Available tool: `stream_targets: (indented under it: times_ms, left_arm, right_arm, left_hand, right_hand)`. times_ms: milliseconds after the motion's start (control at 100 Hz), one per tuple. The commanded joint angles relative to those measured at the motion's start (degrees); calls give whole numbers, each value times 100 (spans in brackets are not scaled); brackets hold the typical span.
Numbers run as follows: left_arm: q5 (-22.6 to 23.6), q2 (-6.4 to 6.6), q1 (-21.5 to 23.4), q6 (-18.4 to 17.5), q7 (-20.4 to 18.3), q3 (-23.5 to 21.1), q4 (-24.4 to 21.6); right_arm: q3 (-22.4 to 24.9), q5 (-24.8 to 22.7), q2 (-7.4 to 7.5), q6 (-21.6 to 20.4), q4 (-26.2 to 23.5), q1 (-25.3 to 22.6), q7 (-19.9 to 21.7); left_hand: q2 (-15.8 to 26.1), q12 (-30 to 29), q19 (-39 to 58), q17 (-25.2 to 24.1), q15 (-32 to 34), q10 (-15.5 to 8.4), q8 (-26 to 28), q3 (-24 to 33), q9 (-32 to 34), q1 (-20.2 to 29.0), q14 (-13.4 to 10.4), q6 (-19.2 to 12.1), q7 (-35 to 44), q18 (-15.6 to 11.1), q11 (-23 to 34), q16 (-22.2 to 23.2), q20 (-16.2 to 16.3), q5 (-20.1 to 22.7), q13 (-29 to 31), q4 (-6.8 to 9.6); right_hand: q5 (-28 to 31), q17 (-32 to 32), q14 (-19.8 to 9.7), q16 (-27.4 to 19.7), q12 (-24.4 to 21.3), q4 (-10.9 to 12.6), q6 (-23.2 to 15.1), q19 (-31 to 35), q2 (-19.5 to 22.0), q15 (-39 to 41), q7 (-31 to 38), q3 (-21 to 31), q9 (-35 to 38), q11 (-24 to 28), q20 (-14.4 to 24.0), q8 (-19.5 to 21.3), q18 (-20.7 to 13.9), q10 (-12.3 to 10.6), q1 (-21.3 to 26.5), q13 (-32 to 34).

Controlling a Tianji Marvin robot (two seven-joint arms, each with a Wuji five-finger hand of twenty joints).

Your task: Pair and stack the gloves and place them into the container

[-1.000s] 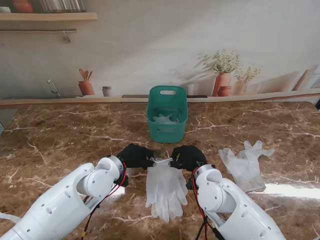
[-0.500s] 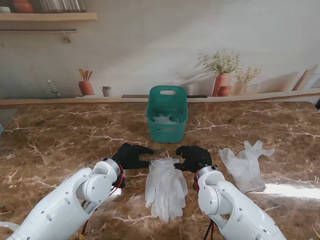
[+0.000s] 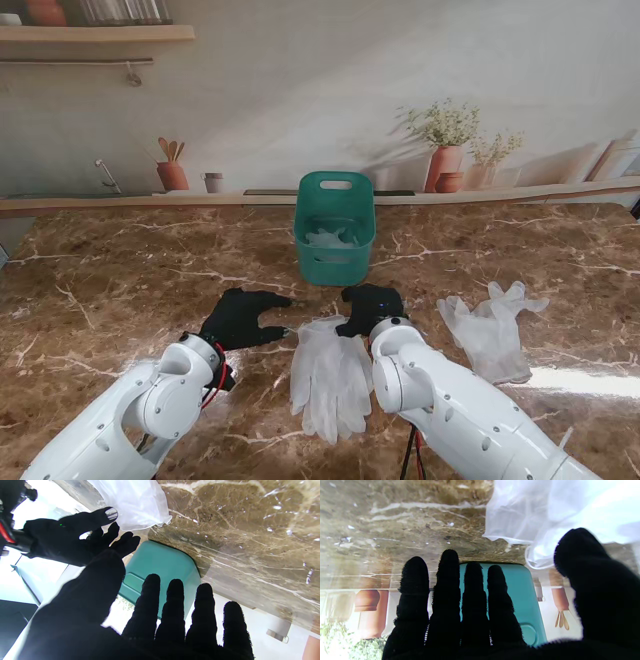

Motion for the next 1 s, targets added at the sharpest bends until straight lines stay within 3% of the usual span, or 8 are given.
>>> stream_targets:
  times_ms: [0,190,320,360,510,630,760,990]
  left_arm:
    - [38,28,169,-46,81,-114,-106]
    - [173,27,363,-166,214,-311,-255]
    - [189,13,425,-201,312,-374,-268]
    - [189,10,434,-210,335,-383,-264]
    - [193,-5,445,-261,438,-385,-222]
    - [171,-12,448,-302,472,-402,-198]
    - [169,-19,467,-304,512,-447,-208]
    - [223,-9,486,-310,481,-529,-267]
  right_arm:
    - [-240,-26,-78,174,163,213,227]
    - [-739,-29,-76,287,363,548,468]
    - [-695,11,-50,114,258,452,521]
    - [-654,0,-52,24,239,397,465]
    - [-417,14,-114,-360,237,157,-22]
    - [-145,195,-200,-731,263,-1,-437]
    - [78,454,-314,-1079,384,-39,-859]
    - [448,766,-492,-1655,703,-40,-1643]
  left_hand:
    - [67,-77,-178,-106,-190,-149,-55,-139,-39,-176,-290,-56,-97,-35,-111,-94,80,66,-182,130]
    - [54,-101,-234,-101,-225,-222,-37,-191,15,-166,-346,-130,-58,-28,-150,-137,131,144,-139,130]
    - [62,-115,-257,-96,-240,-234,-22,-208,33,-154,-367,-163,-30,-30,-173,-158,163,180,-115,131]
    - [58,-119,-262,-99,-246,-243,-16,-212,38,-157,-371,-176,-18,-28,-180,-164,174,198,-117,130]
    - [75,-134,-309,-106,-261,-248,4,-235,40,-154,-376,-211,20,-17,-207,-182,194,239,-114,130]
    - [91,-141,-340,-111,-271,-259,14,-263,47,-157,-380,-222,39,-2,-218,-193,211,260,-109,130]
    - [110,-145,-366,-117,-277,-248,18,-276,62,-140,-380,-224,44,20,-223,-200,233,271,-103,134]
    - [145,-149,-436,-122,-278,-239,16,-320,75,-116,-381,-218,37,38,-228,-206,254,285,-91,139]
  right_hand:
    - [-304,91,-27,232,-82,183,165,296,36,257,-189,-129,-114,83,96,-103,-146,63,-303,174]
    - [47,-17,-325,1515,2050,27,-30,419,-699,2110,-34,527,928,2452,298,-290,-135,-675,-144,168]
    - [1683,-354,-411,2031,3497,-78,-1177,215,-1298,2642,1721,986,1504,2996,413,901,-28,-874,243,-279]
    - [1851,-496,-418,2037,3619,-759,-1513,112,-1477,2570,2292,908,1324,2838,463,1026,-58,-858,565,-514]
    - [2209,-720,-400,1286,2179,-1103,-2148,-62,-1643,1510,3554,907,449,1162,630,1005,-198,-528,1080,-1170]
    - [2284,175,-270,692,1034,-1097,-2118,289,-1738,1069,3566,1024,1680,729,568,1119,10,-474,1243,403]
    - [2396,1361,-307,846,1522,-1138,-2042,1193,-2013,1592,3682,1204,3218,1141,294,949,92,-584,1475,1986]
    - [2412,1493,-334,1181,1750,-1022,-2189,1468,-1932,1961,3676,1250,3564,1442,131,690,13,-627,1790,2282]
